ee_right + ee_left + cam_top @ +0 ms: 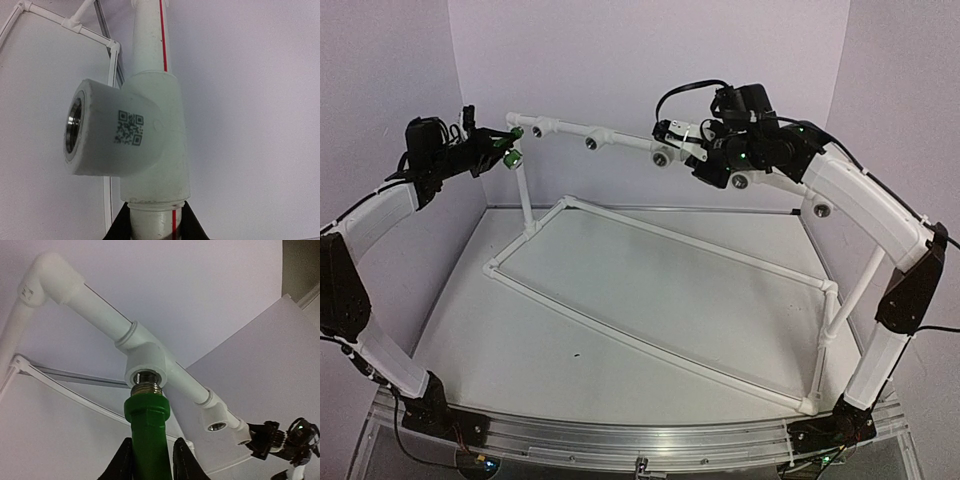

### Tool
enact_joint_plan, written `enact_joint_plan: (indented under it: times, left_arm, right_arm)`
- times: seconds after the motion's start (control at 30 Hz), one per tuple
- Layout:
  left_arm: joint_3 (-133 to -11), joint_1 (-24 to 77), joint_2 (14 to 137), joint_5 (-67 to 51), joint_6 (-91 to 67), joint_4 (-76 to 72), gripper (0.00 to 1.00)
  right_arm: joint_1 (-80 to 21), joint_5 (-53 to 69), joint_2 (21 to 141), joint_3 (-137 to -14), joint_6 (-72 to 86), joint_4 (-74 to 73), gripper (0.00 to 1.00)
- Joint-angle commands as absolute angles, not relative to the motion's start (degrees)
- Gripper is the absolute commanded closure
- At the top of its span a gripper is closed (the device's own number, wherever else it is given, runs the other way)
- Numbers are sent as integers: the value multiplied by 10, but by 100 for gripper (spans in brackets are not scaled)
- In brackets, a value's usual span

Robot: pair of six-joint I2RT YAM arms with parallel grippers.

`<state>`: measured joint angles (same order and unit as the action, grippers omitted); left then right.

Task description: Install the water faucets

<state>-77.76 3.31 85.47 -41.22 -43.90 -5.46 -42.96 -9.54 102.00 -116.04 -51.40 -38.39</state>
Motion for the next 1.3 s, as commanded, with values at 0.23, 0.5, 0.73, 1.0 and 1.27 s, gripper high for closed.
enact_joint_plan:
  times: [0.23,0.5,0.73,1.0,1.27]
  left_arm:
    - [-844,31,921,-525,-605,-122,100]
    - [-858,31,932,-526,-624,-140,100]
    - [-860,32,937,-529,-630,-138,100]
    - [-850,32,939,-515,-634,-119,100]
    - [-849,32,952,-535,-653,-137,100]
  right_arm:
    - [-449,-35,985,-1137,-509,-437,100]
    - [-449,-33,982,-1135,-506,-436,100]
    - [-449,-26,978,-1133,-509,-437,100]
    - [-449,-13,970,-1127,-516,-437,100]
    - [-449,-8,968,-1129,-516,-438,100]
